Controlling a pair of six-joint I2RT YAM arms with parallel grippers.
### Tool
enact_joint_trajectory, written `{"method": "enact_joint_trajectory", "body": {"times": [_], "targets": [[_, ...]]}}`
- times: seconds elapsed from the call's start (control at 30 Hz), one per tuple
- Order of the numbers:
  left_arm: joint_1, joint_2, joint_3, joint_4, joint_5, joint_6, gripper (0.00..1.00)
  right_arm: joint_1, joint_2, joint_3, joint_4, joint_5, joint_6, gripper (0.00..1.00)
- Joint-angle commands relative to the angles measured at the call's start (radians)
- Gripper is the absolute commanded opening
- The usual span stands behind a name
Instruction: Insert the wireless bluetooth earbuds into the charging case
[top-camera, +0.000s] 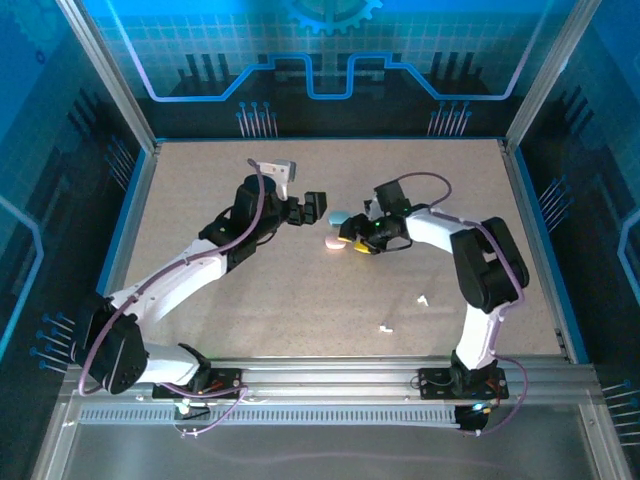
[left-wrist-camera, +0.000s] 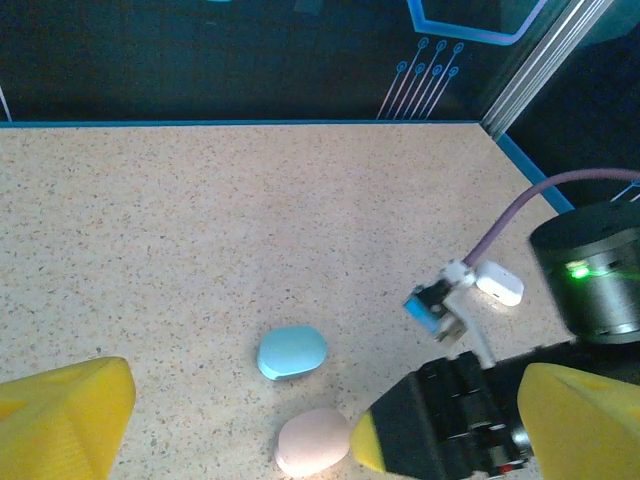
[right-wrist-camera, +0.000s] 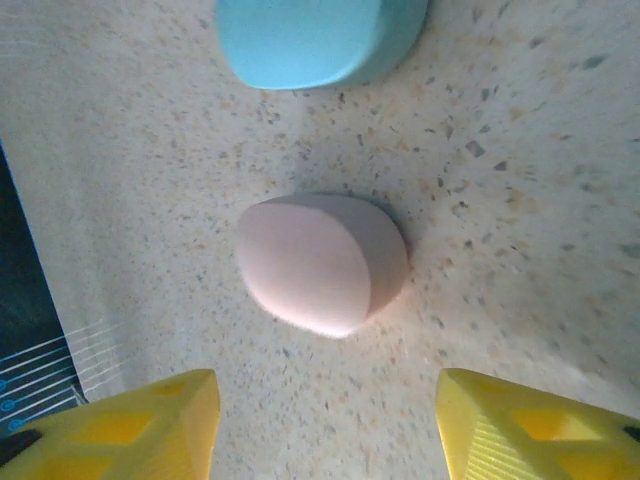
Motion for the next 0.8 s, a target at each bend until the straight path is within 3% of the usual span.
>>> {"method": "enact_joint_trajectory", "body": {"times": [0.0, 0.13, 0.33, 0.57, 0.77], "targets": [[0.008, -0.072, -0.045, 0.038, 0.031, 0.029, 0.99, -0.074, -0.141, 0.007, -0.153, 0.105, -0.159, 0.61], [0.017, -0.092, -0.075, 0.061, 0.084, 0.028, 0.99, -0.241, -0.241, 0.008, -0.245, 0.253, -0.298, 0.61], [0.021, -0.041, -0.015, 0.021, 0.205, 0.009, 0.99, -0.525, -0.135, 0.096, -0.250, 0.227, -0.380, 0.62], [0.021, -0.008, 0.017, 0.025, 0.302, -0.019, 0.99, -0.573, 0.120, 0.361, -0.382, 0.145, -0.541, 0.62], [0.019, 0.029, 0.048, 0.009, 0.363, -0.040, 0.99, -0.572, 0.274, 0.529, -0.467, 0.129, -0.580, 0.64]]}}
